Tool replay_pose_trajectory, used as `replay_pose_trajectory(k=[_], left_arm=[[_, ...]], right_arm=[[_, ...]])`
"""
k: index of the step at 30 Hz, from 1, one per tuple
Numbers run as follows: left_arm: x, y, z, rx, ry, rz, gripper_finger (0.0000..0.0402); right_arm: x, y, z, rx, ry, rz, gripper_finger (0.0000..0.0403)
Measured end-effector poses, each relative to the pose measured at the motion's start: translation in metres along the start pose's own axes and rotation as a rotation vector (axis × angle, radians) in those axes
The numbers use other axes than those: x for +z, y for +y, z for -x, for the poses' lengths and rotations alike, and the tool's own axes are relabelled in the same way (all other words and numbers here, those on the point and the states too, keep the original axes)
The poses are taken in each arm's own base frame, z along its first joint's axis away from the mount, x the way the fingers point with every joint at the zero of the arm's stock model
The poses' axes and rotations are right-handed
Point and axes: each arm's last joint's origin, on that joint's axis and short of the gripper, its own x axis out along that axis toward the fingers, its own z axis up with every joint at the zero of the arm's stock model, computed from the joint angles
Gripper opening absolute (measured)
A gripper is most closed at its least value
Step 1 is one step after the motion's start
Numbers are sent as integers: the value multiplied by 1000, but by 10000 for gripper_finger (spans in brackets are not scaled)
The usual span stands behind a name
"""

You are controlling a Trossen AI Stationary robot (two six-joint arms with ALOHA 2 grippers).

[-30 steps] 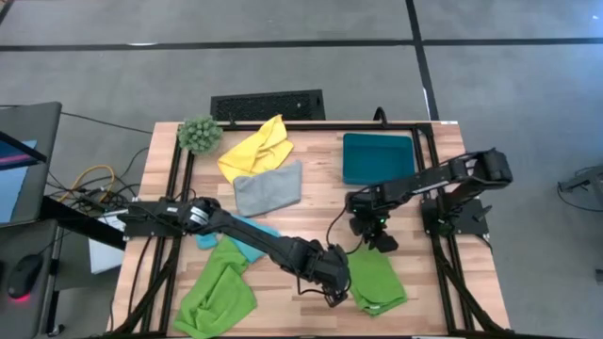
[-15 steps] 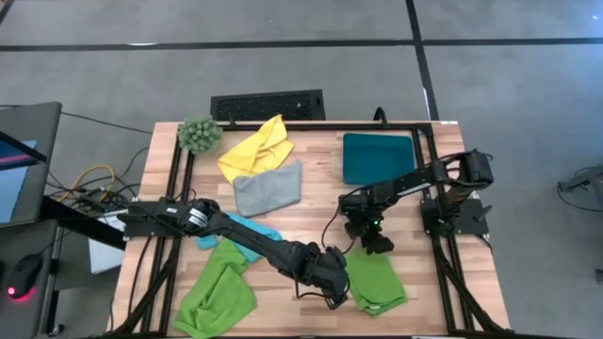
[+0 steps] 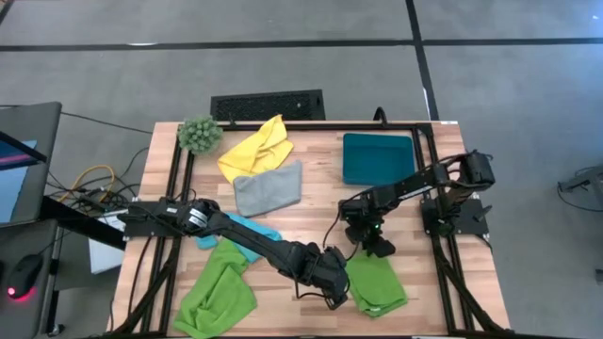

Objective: Fold microfiber towels
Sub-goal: Fold the right green microfiber cloth

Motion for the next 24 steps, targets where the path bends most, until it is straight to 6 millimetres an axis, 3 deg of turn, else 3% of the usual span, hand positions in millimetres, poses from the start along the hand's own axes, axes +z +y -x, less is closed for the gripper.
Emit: replay_pose_trajectory(k=[7,15,24], left_arm=[[0,0,0,1,-1,0,164],[-1,-1,0,2,-3,-1,164],[-13,-6,0,32,-42,127,164]], right_arm=[[0,-1,0,-16,-3,5,12],[0,0,4,-32,-13,6,7],[-3,6,30,-143,-42,-4,4]])
